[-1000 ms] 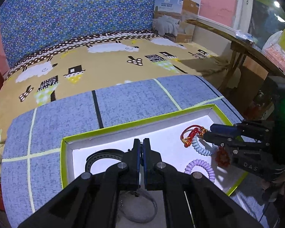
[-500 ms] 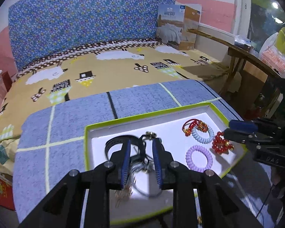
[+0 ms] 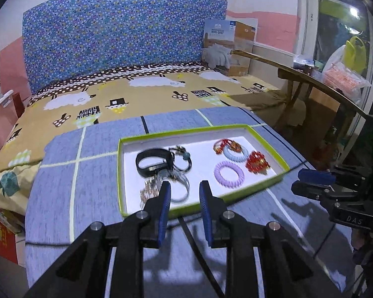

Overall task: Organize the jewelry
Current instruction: 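Move the left tool to the gold charm while the right tool reaches the gold ring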

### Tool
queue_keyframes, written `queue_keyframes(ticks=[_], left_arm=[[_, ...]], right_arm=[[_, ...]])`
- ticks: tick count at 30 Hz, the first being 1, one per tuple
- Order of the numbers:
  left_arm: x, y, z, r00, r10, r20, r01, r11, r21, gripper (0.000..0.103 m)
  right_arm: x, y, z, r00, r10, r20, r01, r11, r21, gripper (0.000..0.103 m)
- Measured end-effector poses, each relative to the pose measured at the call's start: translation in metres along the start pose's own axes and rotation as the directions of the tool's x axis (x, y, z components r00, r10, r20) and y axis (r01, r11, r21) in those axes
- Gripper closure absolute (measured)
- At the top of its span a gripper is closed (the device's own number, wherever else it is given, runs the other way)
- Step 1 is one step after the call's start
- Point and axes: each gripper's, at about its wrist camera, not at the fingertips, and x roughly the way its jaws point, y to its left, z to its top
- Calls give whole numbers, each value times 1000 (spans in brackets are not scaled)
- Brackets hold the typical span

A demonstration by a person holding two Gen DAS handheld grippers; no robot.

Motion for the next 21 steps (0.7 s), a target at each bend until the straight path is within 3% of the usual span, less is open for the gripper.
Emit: queue_keyframes(ticks=[10, 21], left_arm=[[-29, -16, -40, 998, 59, -14, -59, 998, 8, 78], [-55, -29, -70, 997, 74, -4, -74, 997, 21, 78]], right_arm=[[-30, 17, -35, 1000, 16, 11, -16, 1000, 1, 70], [-50, 30, -62, 1000, 9, 27, -9, 1000, 2, 70]])
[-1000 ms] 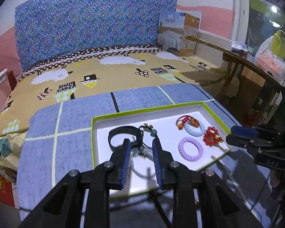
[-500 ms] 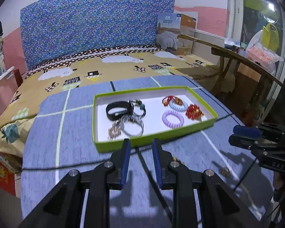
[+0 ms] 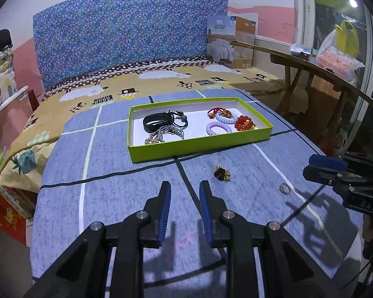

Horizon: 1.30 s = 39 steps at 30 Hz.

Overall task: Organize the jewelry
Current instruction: 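Move the left tool to the gold charm while the right tool reaches the gold ring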

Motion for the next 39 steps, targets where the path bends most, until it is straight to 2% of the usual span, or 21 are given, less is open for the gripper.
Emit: queue_keyframes(ticks=[21, 39], left_arm=[[-11, -6, -29, 999, -36, -27, 36, 999, -9, 76], [-2, -3, -28, 997, -61, -36, 61, 998, -24, 74]], right_arm=[[1, 8, -19, 1000, -13, -28, 12, 1000, -14, 70], [33, 1, -24, 994, -46, -102, 44, 999, -18, 70]])
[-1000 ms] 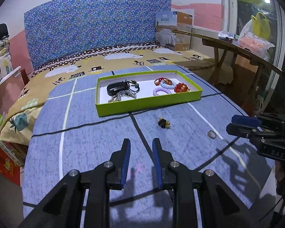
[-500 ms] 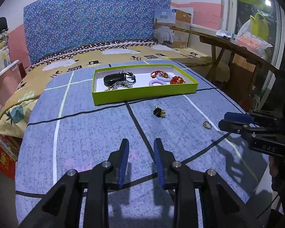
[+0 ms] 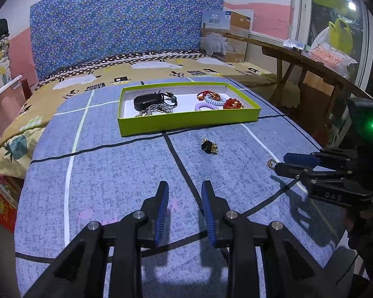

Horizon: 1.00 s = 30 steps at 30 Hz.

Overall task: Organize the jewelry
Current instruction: 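Move the left tool to the gold charm while the right tool reaches the gold ring, then close the left tool on the gold charm while the right tool grasps the gold ring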

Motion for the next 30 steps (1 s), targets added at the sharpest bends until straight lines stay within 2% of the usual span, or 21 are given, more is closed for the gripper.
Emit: queue_keyframes(ticks=[7, 14, 16, 30], left_arm=[[5, 0, 3, 1000, -6, -2, 6, 1000, 0, 74], [13, -4, 10, 1000, -18, -7, 18, 1000, 12, 74], [16, -7, 13, 1000, -23, -9, 23, 1000, 19, 74], [51, -26, 34, 996, -75, -55, 78, 995, 61, 68]], right_arm=[[12, -3, 2, 999, -22, -37, 22, 1000, 4, 70], [15, 0, 3, 999, -32, -35, 32, 999, -15, 71], [15, 1, 3, 999, -35, -34, 34, 999, -26, 80], [8, -8, 4, 1000, 2, -4, -2, 1000, 12, 80]])
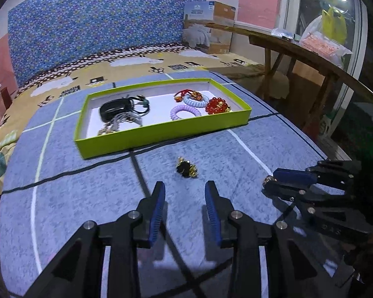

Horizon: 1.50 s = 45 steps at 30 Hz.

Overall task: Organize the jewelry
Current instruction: 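Close the left tool on the gold charm while the right tool grasps the gold ring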

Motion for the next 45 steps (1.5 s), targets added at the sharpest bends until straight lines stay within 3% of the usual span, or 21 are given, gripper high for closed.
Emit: queue_keyframes(ticks=[11, 17, 19, 22, 45], left_arm=[[39, -5, 16, 997, -11, -72, 10, 1000, -18, 68], [51, -8, 17, 994, 18, -108, -19, 1000, -14, 69], [51, -9, 18, 994, 35, -106, -36, 999, -7, 79], [51, -9, 18, 994, 32, -104, -34, 999, -9, 81], [2, -3, 16, 1000, 1, 14, 0, 1000, -19, 82]], right_arm=[[-3, -13, 1, 1000, -4, 12, 3, 1000, 30, 80], [-2, -15, 1, 1000, -2, 14, 1, 999, 32, 80], [-2, -15, 1, 1000, -1, 15, 1, 999, 34, 80], [-3, -15, 1, 1000, -1, 15, 1, 999, 34, 80], [-23, -14, 14, 997, -5, 79, 1, 999, 43, 80]])
